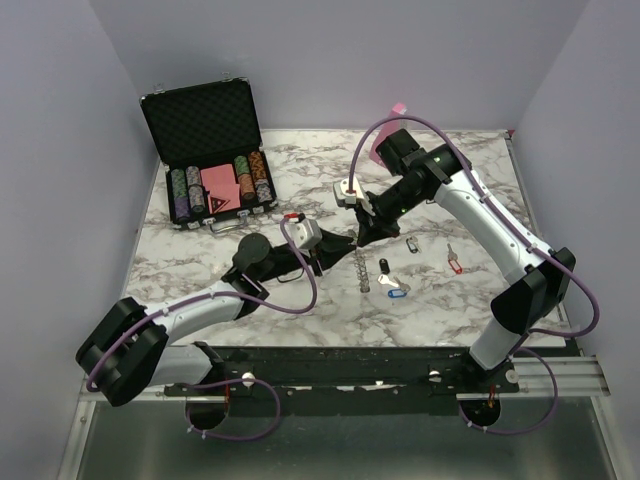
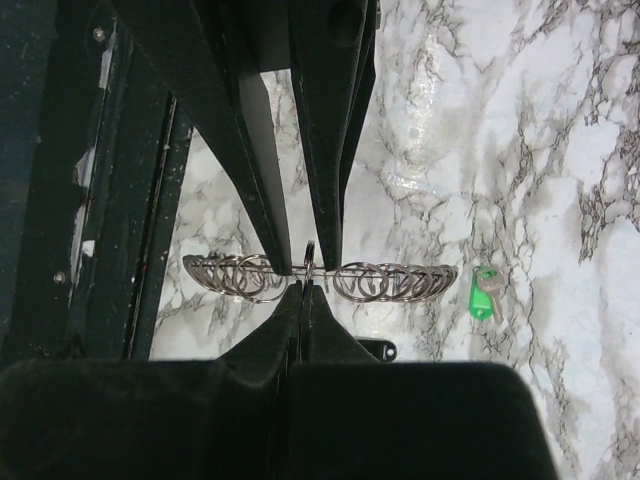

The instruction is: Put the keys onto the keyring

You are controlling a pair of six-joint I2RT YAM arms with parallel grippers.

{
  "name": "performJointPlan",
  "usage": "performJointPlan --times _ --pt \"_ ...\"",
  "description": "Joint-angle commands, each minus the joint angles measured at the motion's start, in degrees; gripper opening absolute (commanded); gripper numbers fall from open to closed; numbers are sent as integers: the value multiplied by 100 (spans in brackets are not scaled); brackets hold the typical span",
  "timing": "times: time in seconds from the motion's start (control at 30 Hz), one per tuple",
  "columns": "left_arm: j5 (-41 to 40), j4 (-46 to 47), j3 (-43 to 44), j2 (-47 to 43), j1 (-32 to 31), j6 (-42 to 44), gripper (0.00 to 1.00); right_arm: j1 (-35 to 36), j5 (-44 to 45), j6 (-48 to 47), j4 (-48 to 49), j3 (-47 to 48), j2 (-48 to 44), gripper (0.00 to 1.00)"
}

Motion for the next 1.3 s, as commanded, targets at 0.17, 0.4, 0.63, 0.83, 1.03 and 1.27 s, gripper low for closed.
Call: performJointPlan --times 0.17,0.4,0.63,0.83,1.03,1.27 --pt "333 -234 243 113 49 80 7 39 -314 -71 -464 -57 -108 1" --pt "272 -121 120 26 58 -60 0 39 -393 -62 -472 -74 -143 2" --pt "148 687 -530 -501 93 -236 0 -22 -700 113 -350 -91 -380 52" --pt "219 1189 -1013 -941 111 -394 0 -58 -1403 -176 98 -802 -670 53" --pt "192 1777 -1304 -1047 111 -745 0 -75 -2150 -484 748 -1428 -873 52" --pt "621 2656 -1454 -819 111 -965 0 -75 -2827 -581 732 -1287 -758 44"
